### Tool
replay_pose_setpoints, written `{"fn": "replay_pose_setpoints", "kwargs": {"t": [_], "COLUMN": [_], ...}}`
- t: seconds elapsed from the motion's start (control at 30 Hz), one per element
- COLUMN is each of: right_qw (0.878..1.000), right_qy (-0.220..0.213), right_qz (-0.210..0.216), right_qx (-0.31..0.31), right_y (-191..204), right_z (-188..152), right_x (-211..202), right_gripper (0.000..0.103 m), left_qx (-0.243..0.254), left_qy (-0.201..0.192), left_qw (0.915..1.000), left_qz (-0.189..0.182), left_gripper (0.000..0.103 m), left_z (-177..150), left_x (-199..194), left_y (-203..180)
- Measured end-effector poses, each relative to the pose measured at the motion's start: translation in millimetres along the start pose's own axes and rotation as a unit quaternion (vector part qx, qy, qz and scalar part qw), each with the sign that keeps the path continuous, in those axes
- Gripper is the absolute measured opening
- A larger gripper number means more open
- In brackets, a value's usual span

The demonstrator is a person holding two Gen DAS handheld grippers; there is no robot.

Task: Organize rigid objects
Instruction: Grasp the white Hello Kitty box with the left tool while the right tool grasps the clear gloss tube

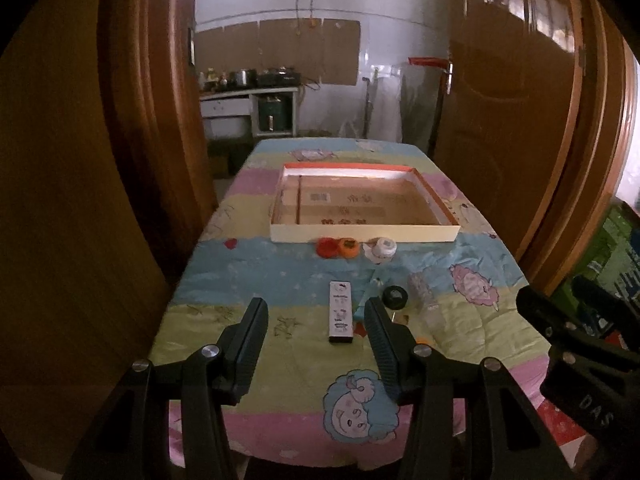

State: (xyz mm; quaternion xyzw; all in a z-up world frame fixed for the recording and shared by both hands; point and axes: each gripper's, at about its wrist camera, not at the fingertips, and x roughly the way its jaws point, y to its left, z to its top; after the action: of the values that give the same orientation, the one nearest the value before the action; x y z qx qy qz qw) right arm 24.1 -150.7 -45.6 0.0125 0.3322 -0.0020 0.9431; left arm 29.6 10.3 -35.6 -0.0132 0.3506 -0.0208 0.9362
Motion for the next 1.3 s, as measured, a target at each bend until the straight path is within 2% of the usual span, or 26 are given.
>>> {"fn": "replay_pose_setpoints", "kwargs": {"t": [0.1,0.43,0.77,0.97,1.17,1.3], "right_qw": [1.0,0.997,0.995,0.993,0.992,0.99], "right_qy": [0.016,0.073,0.091,0.102,0.113,0.126], "right_qz": [0.006,0.023,0.033,0.046,0.049,0.05], "right_qx": [0.002,0.001,0.026,0.028,0.026,0.024], "right_y": [-4.6,-5.5,-12.0,-10.4,-8.5,-6.6], "right_z": [-5.0,-19.2,-13.1,-8.9,-7.1,-8.9], "right_x": [15.5,74.9,124.2,145.8,161.7,170.6], "right_gripper": [0.081,0.081,0.081,0.081,0.081,0.081], "left_qx": [0.005,0.023,0.002,0.005,0.011,0.02], "left_qy": [0.009,0.058,0.09,0.099,0.122,0.121], "left_qw": [0.9997,0.9966,0.9945,0.994,0.9918,0.9919], "left_qz": [-0.02,-0.054,-0.053,-0.046,-0.037,-0.036], "left_gripper": [0.051,0.051,0.051,0.049,0.04,0.035], "left_z": [-4.2,-14.9,1.2,8.7,7.9,4.0], "left_x": [16.4,78.6,135.5,155.2,174.0,173.6], "left_y": [5.5,0.8,-0.8,-7.5,-7.7,-7.9]}}
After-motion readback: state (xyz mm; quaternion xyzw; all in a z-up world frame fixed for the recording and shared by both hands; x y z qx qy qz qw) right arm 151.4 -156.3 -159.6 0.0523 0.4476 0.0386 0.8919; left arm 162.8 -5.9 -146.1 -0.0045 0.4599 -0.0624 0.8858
